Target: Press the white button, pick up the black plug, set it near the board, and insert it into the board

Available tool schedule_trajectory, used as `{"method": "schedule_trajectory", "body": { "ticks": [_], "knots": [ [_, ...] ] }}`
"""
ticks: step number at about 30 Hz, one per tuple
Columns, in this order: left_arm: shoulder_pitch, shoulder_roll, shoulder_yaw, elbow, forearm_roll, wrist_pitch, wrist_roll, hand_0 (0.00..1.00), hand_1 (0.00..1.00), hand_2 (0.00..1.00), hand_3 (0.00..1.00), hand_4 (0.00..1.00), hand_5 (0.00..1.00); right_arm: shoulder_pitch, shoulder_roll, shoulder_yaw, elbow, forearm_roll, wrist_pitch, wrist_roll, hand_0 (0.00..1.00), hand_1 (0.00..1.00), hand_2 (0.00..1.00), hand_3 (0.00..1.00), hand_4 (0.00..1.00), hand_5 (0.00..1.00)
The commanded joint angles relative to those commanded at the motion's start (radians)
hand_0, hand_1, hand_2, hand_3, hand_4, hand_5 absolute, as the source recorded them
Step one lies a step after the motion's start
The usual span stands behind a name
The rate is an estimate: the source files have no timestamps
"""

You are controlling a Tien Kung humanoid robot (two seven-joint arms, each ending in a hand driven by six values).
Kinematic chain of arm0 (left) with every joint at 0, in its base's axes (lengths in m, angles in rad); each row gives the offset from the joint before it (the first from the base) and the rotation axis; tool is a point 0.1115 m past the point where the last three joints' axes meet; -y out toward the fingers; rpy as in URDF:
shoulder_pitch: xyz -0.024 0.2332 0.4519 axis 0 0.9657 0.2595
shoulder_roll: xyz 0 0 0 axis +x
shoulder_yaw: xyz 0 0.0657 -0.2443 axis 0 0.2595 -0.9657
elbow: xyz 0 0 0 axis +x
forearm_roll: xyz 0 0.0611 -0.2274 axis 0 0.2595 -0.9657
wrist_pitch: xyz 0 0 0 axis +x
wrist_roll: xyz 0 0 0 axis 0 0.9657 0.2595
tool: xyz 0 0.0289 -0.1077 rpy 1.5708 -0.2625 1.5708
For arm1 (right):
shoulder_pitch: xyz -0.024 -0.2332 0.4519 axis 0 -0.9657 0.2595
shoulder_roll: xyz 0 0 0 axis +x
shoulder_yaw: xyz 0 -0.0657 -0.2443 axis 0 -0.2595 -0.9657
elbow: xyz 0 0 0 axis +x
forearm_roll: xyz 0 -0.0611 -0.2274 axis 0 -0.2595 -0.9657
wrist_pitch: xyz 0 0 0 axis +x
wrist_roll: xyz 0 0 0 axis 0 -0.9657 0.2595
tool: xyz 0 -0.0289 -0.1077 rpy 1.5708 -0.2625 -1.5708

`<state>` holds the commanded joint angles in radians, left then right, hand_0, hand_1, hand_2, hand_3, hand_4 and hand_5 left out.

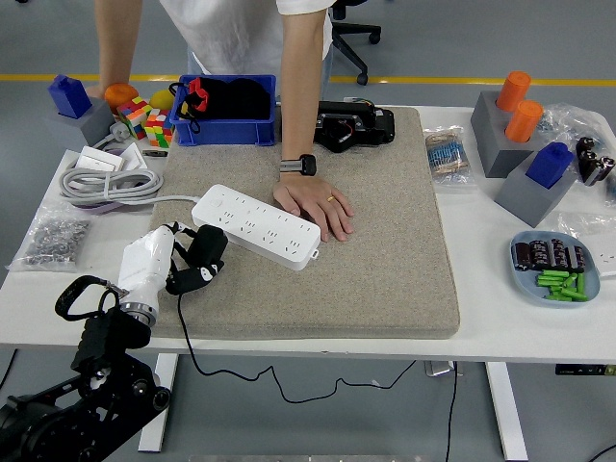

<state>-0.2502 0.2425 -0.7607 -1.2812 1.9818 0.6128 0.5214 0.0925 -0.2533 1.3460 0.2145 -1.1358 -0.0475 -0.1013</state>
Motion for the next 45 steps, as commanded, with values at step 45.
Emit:
{"method": "schedule_trajectory", "body": {
  "ticks": [45],
  "knots": [
    [-0.143,-0.015,0.039,0.096,-0.068,0.033,-0.088,0.167,0.143,0.196,0.456,0.395,0.002,0.003,-0.001,-0.007,0.0,0.008,-0.011,0.016,0.617,0.587,0.583,0.579,0.646,0.384]
  ]
}}
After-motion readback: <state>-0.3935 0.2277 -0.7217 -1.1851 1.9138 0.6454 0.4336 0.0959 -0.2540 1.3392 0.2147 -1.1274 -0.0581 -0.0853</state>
